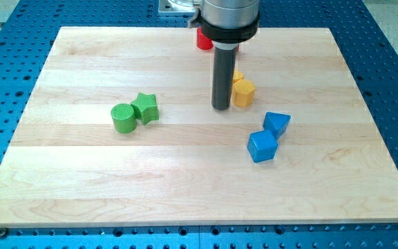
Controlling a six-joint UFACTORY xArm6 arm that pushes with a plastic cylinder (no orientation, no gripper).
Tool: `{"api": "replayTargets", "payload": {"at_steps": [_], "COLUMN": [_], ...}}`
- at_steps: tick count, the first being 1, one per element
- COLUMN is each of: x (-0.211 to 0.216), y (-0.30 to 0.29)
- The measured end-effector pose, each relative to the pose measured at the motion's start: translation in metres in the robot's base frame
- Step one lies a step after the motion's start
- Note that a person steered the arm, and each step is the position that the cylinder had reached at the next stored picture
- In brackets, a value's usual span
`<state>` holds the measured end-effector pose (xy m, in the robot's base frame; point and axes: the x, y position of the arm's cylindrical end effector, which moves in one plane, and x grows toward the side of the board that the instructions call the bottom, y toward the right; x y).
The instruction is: Move the hexagon to the left side of the heart
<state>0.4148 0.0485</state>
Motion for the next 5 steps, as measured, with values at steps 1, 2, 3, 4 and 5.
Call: {"api": "replayTargets", "payload": {"at_steps": [1, 2, 3, 4, 5], "x": [-0.010, -0.034, -0.017, -0.015, -0.015], "y": [0.009, 0.029, 0.025, 0.038, 0.075]}}
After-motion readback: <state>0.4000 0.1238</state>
